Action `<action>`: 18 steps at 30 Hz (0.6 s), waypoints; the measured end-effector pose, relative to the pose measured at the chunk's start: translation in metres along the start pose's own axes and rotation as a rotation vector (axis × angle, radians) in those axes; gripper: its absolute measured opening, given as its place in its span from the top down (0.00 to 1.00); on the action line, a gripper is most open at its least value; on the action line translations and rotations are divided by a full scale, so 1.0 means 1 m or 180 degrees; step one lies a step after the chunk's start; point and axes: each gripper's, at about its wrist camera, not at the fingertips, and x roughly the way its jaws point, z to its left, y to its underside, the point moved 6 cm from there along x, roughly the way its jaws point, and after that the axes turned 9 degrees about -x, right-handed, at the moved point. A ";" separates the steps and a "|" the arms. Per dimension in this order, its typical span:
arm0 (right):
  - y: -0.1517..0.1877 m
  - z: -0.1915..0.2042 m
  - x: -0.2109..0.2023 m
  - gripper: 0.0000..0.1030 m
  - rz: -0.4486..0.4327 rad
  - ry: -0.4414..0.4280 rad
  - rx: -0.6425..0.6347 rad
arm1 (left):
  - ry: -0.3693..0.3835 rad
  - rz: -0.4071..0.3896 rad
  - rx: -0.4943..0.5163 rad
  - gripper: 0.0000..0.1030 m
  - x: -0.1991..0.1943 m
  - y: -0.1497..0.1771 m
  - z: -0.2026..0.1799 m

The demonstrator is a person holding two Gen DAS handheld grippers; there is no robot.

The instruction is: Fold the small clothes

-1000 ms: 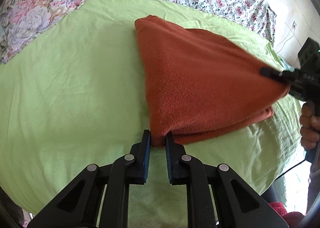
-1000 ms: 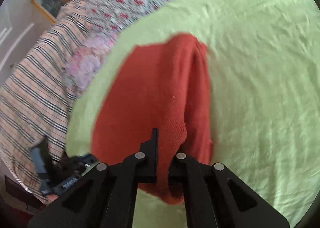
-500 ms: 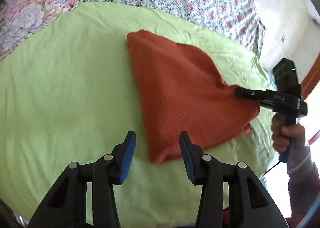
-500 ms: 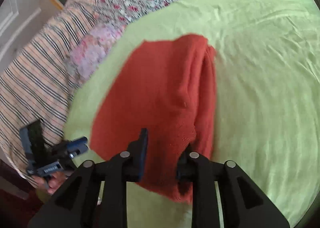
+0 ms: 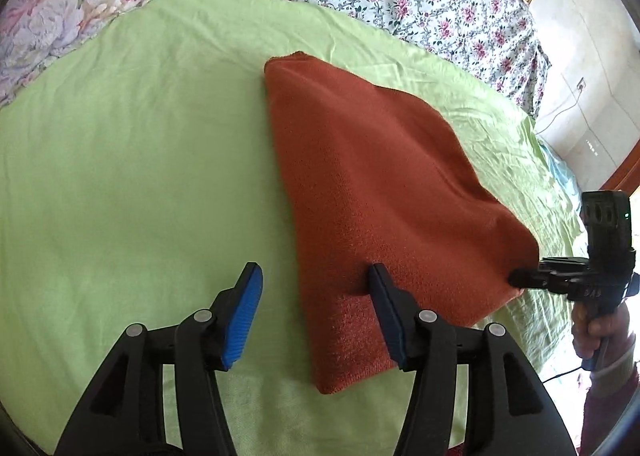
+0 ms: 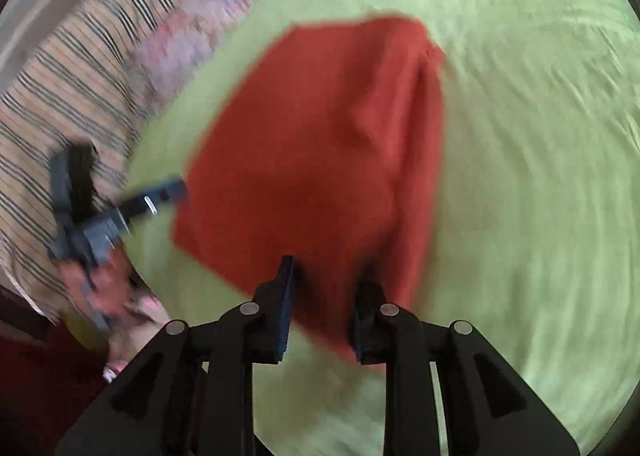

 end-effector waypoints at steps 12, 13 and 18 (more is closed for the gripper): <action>-0.097 -0.046 0.008 0.63 -0.0592 0.0147 0.0515 | -0.0054 0.0031 -0.0035 0.41 0.010 -0.014 -0.014; -0.101 -0.052 0.020 0.67 -0.0515 0.0175 0.0603 | -0.0054 0.0058 -0.0050 0.41 0.012 -0.014 -0.014; -0.115 -0.040 -0.008 0.89 -0.1028 -0.0174 0.0633 | -0.0070 0.0102 0.0064 0.41 0.014 -0.012 -0.022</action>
